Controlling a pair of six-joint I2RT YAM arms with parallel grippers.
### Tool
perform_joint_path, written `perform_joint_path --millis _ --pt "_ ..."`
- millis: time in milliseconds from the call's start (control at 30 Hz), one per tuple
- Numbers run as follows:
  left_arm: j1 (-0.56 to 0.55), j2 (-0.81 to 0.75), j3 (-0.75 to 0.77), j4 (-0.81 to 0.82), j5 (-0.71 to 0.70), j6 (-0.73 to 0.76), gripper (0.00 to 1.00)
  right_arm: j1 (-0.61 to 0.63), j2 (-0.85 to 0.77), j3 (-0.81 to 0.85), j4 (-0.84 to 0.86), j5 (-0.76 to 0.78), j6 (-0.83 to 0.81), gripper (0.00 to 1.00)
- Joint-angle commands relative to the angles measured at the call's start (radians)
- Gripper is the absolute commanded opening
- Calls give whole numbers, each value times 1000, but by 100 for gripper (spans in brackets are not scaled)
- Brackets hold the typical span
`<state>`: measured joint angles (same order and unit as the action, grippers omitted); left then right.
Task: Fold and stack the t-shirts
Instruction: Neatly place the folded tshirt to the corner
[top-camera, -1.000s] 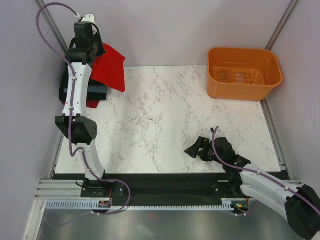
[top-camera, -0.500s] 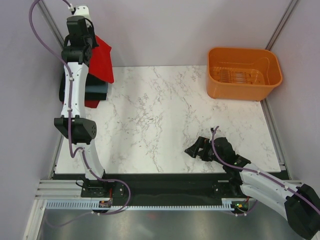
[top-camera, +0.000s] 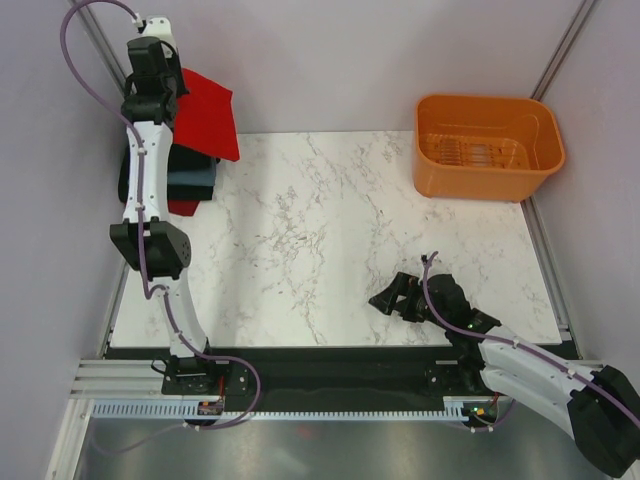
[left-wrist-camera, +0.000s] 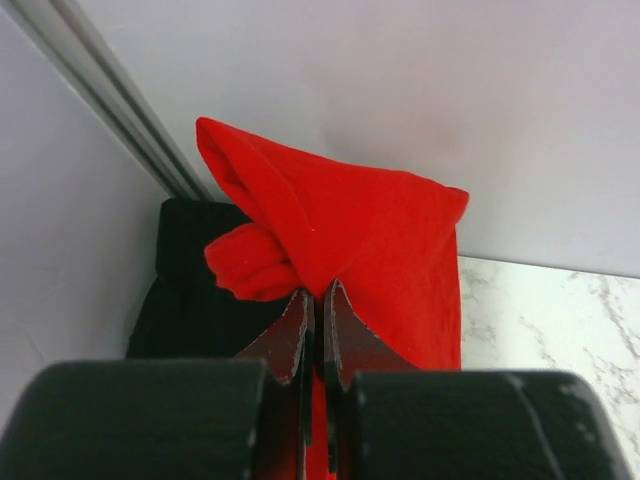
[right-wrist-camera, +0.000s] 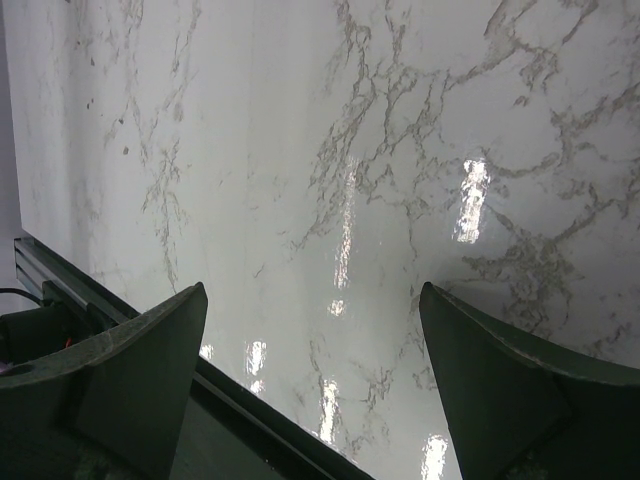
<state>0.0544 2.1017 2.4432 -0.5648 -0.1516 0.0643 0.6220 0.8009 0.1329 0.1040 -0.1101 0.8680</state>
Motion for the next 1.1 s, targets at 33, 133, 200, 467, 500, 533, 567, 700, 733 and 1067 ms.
perform_joint_path --millis 33,133,200,467,500,533,567,700,733,1067 --pt "68 10 39 140 23 60 5 2 21 -7 -7 21 0 95" --pt "97 30 36 151 37 57 7 1 30 -7 -3 23 0 95" --pt "107 40 27 149 38 75 9 -1 40 -4 3 21 0 95" --pt "90 98 36 195 105 157 18 -7 54 -4 11 13 0 95" --pt "91 106 11 195 116 193 18 -8 55 -3 11 13 0 96" --pt "90 112 2 195 119 213 18 -10 55 -3 13 13 0 96" --pt "91 115 -6 197 106 230 18 -10 57 -3 14 13 0 96" --pt "99 147 -7 218 66 287 16 -16 60 -7 14 7 0 96" --pt "105 156 -6 227 66 289 15 -19 60 -7 16 7 0 96" --pt "176 225 25 299 35 296 14 -31 103 -3 39 -7 -3 96"
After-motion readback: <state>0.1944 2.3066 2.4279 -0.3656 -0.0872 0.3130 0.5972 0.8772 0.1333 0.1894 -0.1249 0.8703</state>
